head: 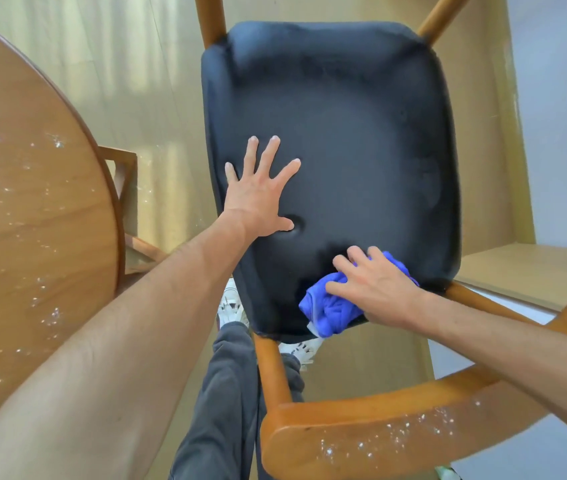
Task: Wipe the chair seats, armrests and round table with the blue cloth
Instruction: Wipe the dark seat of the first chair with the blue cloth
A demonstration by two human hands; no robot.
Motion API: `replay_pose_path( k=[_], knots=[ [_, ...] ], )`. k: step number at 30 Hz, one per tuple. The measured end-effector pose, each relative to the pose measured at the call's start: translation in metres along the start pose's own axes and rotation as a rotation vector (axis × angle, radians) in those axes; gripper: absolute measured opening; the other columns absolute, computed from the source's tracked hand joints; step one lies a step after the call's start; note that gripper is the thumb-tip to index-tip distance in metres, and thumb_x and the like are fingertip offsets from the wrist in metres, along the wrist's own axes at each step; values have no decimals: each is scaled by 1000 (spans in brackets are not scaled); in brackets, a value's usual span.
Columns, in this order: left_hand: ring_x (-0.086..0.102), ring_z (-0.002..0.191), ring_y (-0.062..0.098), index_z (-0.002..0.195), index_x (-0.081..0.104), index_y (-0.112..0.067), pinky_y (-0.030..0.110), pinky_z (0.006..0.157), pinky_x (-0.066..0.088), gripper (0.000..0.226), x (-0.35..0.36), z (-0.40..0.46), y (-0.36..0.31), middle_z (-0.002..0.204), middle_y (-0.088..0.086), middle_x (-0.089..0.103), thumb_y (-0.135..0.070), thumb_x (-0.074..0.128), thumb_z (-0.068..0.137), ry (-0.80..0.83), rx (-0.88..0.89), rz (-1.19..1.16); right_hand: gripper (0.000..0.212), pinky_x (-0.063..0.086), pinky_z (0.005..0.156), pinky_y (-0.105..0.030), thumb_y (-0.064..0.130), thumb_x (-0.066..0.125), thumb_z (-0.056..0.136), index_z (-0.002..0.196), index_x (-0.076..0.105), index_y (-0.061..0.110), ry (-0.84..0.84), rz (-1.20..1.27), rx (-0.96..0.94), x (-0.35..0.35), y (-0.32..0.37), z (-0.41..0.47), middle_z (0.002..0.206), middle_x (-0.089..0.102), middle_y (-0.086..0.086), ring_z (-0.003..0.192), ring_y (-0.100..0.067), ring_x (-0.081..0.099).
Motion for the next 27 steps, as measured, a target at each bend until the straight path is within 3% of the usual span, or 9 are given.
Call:
replay_pose_path(
  k=[4,7,11,16,21,24,27],
  knots=[
    [-22,144,35,150,6,-38,66,111,14,106,0,0,-2,158,1,-21,-56,74,71,5,-5,14,37,34,51,-32,8,63,45,79,60,23,-114,95,90,-5,33,16,80,54,-5,67,-26,49],
    [-23,144,34,150,5,-38,66,112,13,106,-1,0,-2,158,1,-22,-55,75,71,18,-11,6,38,39,54,-29,17,68,53,88,60,27,-182,139,2,-13,83,45,85,55,-2,71,-24,51],
    [-24,143,32,150,3,-40,65,112,12,107,0,-1,-1,157,-2,-24,-56,73,72,16,-14,2,26,41,57,-28,28,72,61,81,56,33,-152,115,-159,-16,131,66,83,53,6,71,-17,50],
    [-24,143,32,150,2,-41,63,113,13,106,0,0,-1,156,-2,-25,-58,72,73,10,-16,16,31,35,55,-30,19,68,61,86,57,34,-197,58,-217,-1,53,34,87,53,3,71,-19,48],
    [-23,144,33,150,3,-40,64,112,14,107,-4,0,-3,158,-1,-24,-58,73,71,28,-16,21,39,40,52,-34,4,69,54,88,63,23,-190,12,88,5,-64,1,87,57,-9,68,-28,51],
    [-23,144,33,150,3,-40,64,112,15,107,-4,0,-4,158,-1,-23,-58,74,71,40,-18,18,35,40,52,-34,12,73,59,92,64,20,-154,66,142,2,-57,3,89,57,-9,69,-27,50],
    [-23,144,33,150,4,-40,63,113,14,107,-5,0,-3,158,0,-23,-57,74,71,39,-19,21,31,38,50,-30,26,71,62,91,63,23,-201,178,56,-5,4,18,84,55,-5,66,-23,49]
  ],
)
Point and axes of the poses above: each hand's wrist, its own z-axis towards the middle knuckle, its own x-axis out of the palm, y = z × x, the point moved 1 cm from there along z, towards the middle knuckle
